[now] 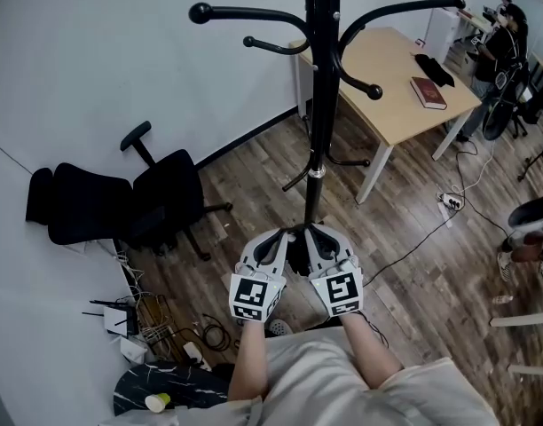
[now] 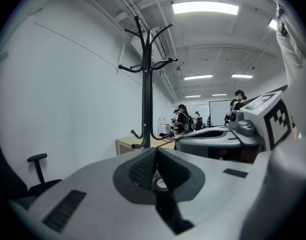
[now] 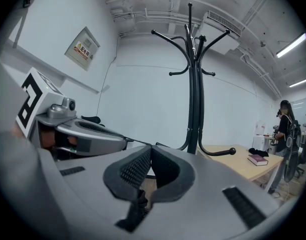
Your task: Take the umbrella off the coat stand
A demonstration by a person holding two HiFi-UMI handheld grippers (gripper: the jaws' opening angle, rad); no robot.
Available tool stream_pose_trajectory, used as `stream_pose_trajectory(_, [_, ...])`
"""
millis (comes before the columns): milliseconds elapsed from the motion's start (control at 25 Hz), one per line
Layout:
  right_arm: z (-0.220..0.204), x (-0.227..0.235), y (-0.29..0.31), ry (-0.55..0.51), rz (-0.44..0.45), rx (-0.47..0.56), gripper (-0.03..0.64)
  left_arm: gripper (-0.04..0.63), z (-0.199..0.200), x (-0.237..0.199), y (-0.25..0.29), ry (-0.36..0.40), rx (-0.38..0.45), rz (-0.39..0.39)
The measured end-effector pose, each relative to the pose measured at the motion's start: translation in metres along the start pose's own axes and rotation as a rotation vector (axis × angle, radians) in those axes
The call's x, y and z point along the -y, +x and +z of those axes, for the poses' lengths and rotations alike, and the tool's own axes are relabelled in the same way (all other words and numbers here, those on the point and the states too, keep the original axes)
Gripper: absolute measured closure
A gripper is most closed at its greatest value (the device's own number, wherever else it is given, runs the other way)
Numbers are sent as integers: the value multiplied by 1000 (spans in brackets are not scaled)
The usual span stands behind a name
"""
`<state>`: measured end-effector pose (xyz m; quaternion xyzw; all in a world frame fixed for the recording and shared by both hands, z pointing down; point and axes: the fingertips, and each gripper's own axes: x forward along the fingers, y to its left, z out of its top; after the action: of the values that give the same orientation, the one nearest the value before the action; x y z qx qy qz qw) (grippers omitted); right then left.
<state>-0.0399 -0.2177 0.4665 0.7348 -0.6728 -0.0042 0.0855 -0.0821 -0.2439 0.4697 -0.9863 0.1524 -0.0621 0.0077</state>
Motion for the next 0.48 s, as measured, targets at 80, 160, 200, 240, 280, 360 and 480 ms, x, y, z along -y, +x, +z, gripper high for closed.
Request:
stream_pose_trajectory(80, [0,0,0,5,-3,3,607,572,-2,1,-1,5,-6,2])
stream_pose_trajectory(160, [-1,-2,1,9,0,1,607,571,-3,0,-3,13,-12,7])
stream_pose_trajectory(200, [-2,-4,1,11,3,0,607,571,-4,-1,-4,16,-15,11])
stream_pose_trajectory(240, [-2,-5,1,12,6,-1,607,572,-4,-2,-5,19,-17,15])
stream_pose_trajectory(280, [-3,-6,1,15,7,-1,606,571,-5,-2,-6,21,-20,19])
stream_pose_trajectory(360, [-4,-6,0,19,6,-2,607,571,-8,-1,-7,23,-25,24])
stream_pose_trajectory(480, [-8,-9,-1,16,8,-7,607,571,-9,0,-10,34,-29,30])
